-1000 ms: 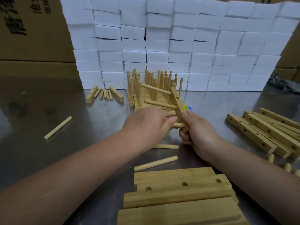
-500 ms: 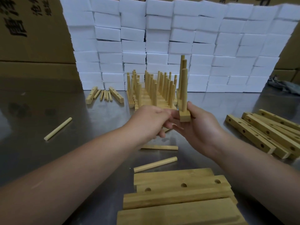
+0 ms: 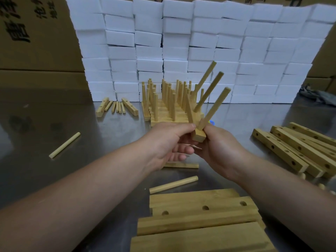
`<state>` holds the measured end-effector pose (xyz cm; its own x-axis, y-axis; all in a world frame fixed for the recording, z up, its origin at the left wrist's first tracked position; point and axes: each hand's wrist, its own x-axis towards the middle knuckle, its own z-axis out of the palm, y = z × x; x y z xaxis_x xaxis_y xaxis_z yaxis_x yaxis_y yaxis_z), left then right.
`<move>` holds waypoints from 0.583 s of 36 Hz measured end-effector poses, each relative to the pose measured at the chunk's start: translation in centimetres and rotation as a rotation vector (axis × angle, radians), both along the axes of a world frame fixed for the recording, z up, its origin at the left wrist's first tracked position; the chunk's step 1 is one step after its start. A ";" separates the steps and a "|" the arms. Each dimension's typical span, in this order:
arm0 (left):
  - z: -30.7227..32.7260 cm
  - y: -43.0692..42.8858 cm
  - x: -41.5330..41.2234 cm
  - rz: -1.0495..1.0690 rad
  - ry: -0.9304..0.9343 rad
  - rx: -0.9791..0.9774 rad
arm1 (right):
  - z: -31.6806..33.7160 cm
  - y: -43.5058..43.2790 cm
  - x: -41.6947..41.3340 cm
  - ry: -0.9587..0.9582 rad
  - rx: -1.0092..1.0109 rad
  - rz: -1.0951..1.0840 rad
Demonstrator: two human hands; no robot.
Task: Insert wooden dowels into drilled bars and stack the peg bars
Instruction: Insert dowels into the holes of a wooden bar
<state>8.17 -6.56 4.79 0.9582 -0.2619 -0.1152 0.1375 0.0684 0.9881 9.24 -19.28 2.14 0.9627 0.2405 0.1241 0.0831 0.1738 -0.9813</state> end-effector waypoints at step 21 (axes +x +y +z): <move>-0.1 7.8 5.9 0.629 -0.169 0.327 | -0.9 -1.5 1.9 0.160 -0.031 -0.351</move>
